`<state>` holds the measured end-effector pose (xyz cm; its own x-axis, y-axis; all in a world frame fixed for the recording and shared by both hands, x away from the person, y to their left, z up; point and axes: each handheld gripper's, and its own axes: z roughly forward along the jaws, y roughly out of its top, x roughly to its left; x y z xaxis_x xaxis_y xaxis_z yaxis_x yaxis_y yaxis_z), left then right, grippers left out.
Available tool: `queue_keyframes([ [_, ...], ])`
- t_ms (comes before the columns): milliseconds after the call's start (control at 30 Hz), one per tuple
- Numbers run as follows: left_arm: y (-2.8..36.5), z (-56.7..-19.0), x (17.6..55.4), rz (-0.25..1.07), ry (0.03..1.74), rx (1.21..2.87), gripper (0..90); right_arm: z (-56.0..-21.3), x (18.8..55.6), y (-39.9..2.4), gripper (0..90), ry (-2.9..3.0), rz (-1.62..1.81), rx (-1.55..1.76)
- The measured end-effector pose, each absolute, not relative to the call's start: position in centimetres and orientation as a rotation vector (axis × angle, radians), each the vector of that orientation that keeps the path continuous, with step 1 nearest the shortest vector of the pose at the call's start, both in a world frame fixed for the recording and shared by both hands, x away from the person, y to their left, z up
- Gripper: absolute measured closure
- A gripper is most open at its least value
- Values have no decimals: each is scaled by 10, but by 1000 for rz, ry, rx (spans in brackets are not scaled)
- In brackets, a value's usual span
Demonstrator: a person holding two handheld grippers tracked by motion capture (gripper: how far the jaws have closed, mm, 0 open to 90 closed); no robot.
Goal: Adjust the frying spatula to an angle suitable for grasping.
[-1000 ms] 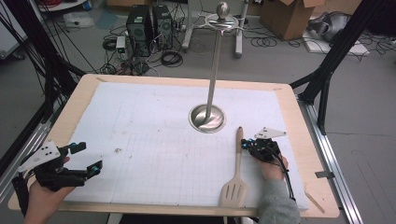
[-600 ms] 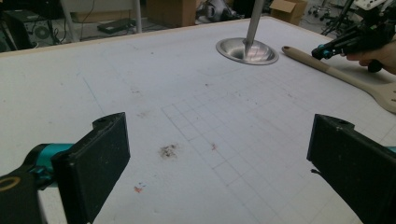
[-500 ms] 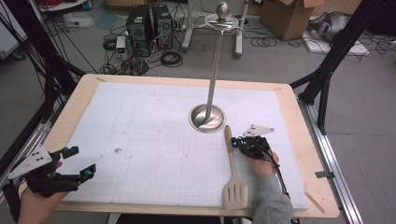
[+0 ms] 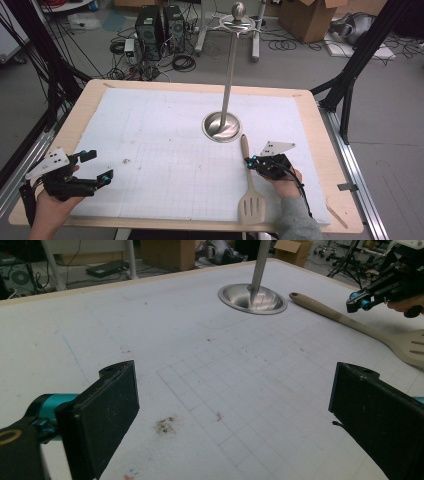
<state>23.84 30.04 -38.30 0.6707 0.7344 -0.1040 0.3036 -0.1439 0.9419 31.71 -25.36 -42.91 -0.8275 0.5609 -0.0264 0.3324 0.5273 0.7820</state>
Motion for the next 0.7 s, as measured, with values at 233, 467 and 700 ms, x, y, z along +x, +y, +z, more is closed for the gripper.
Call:
queue_keyframes([
  [233,288,-385,252,434,813,1744,63,-433,301,-241,900,2617,1141,648],
  [467,280,-384,261,408,788,1750,63,-437,291,-238,900,2677,1101,622],
  [700,274,-387,268,395,779,1763,63,-439,287,-242,900,2705,1089,670],
])
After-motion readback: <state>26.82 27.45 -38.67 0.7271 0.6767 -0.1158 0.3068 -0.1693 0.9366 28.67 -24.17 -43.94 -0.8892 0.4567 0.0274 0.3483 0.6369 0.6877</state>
